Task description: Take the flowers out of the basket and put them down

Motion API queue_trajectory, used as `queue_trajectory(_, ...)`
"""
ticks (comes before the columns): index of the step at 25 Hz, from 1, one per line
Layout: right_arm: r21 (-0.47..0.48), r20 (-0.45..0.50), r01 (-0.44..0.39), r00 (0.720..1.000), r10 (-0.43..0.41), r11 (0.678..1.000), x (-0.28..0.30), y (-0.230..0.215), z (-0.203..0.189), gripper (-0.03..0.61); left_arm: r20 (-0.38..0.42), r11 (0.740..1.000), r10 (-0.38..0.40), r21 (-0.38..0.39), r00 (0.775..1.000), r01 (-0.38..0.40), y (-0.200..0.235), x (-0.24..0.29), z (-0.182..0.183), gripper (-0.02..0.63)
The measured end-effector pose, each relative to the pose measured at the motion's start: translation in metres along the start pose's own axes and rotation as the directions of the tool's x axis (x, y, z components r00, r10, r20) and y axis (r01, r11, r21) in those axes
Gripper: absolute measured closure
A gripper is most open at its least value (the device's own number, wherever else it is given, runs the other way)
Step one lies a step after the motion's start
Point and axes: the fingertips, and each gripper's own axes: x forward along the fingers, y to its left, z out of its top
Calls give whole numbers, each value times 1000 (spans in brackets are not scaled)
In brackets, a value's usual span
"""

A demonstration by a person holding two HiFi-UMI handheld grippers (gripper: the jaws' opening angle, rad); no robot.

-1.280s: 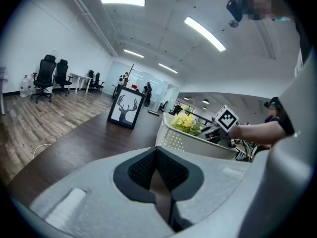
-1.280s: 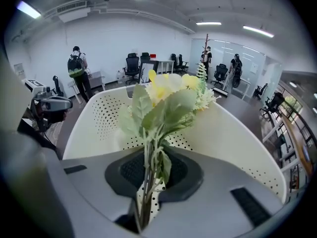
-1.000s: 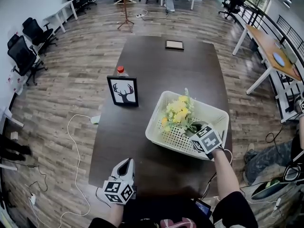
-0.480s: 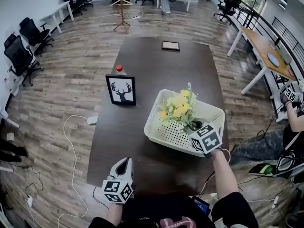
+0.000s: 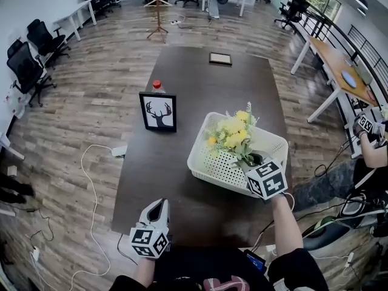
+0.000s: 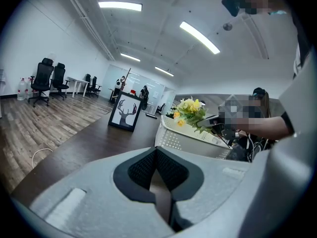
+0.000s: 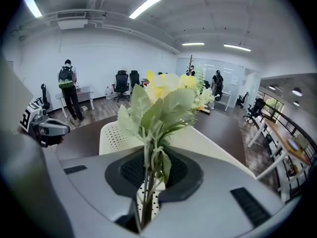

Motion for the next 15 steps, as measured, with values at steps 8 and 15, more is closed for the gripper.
queue_trajectory(8, -2, 83, 25, 996, -25, 1000, -17, 6, 21, 526, 18, 1000, 0, 9, 1000, -1, 1, -6, 4, 606)
queue_trajectory(15, -2, 141, 40, 989, -39, 999, -31, 17, 32, 526, 37, 1000, 2, 15, 999, -3, -3, -11, 7, 606)
